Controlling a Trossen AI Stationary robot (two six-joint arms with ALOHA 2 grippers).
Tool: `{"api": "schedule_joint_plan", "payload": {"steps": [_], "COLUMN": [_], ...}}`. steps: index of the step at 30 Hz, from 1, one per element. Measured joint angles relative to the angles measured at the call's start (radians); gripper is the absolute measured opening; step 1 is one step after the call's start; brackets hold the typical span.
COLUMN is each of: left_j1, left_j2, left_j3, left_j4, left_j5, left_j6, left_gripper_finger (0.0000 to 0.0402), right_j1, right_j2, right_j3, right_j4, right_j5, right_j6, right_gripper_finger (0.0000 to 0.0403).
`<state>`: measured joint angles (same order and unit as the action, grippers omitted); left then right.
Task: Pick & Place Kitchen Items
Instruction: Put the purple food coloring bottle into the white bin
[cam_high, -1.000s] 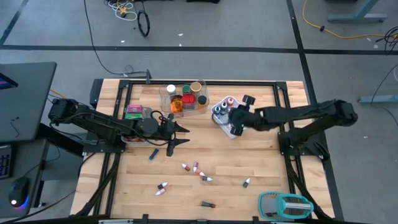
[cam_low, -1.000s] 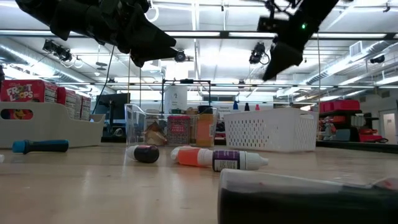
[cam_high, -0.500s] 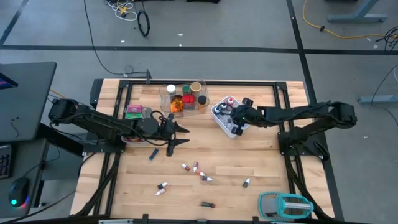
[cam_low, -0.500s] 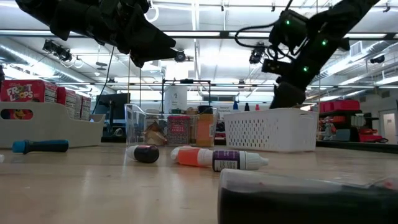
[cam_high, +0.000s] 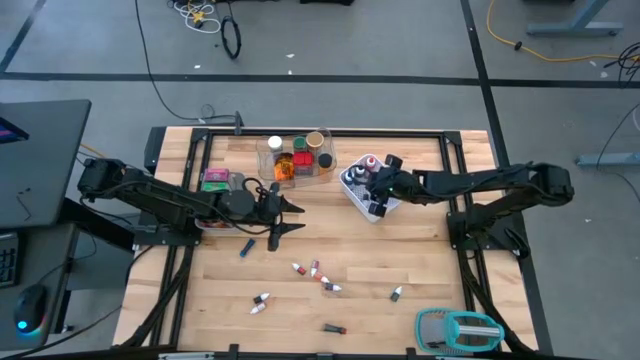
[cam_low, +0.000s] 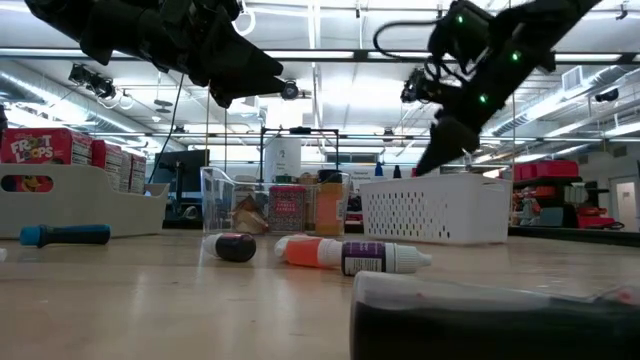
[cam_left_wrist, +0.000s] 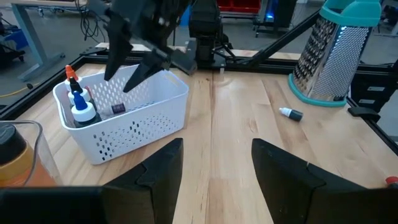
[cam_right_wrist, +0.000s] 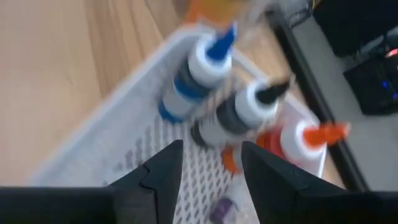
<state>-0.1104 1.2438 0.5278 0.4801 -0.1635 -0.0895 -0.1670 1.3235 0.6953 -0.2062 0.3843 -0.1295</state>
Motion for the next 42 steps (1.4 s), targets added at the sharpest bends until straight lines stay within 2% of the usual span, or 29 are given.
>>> {"api": "schedule_joint_plan", "payload": {"steps": [5, 8, 12, 16, 19, 26, 32, 42], "left_j1": [0.0, 0.0, 0.0, 0.0, 0.0, 0.0, 0.0, 0.0], "left_j2": [0.0, 0.0, 0.0, 0.0, 0.0, 0.0, 0.0, 0.0], "left_j3": [0.0, 0.0, 0.0, 0.0, 0.0, 0.0, 0.001, 0.001], "left_j4": [0.0, 0.0, 0.0, 0.0, 0.001, 0.005, -0.001, -0.009], "left_j5": [0.0, 0.0, 0.0, 0.0, 0.0, 0.0, 0.0, 0.005], "left_j6": [0.0, 0.0, -0.001, -0.009, -0.009, -0.011, -0.012, -0.038], "left_gripper_finger": [0.0201, 0.0201, 0.0201, 0.0201, 0.0201, 0.0201, 0.0201, 0.0201], "right_j1": [0.052, 0.093, 0.179, 0.283, 0.364, 0.519, 0.587, 0.676], "right_j2": [0.0, -0.001, -0.001, 0.001, 0.026, 0.193, 0.391, 0.62], "right_j3": [0.12, 0.174, 0.18, 0.168, 0.158, 0.156, 0.156, 0.155], "right_j4": [-0.093, -0.107, -0.054, -0.025, 0.063, 0.346, 0.599, 0.691], "right_j5": [0.019, -0.06, -0.13, -0.141, -0.146, -0.166, -0.159, -0.132], "right_j6": [0.019, 0.044, 0.045, 0.071, 0.126, 0.201, 0.221, 0.396], "right_gripper_finger": [0.017, 0.0165, 0.0165, 0.0177, 0.0193, 0.0224, 0.0223, 0.021]}}
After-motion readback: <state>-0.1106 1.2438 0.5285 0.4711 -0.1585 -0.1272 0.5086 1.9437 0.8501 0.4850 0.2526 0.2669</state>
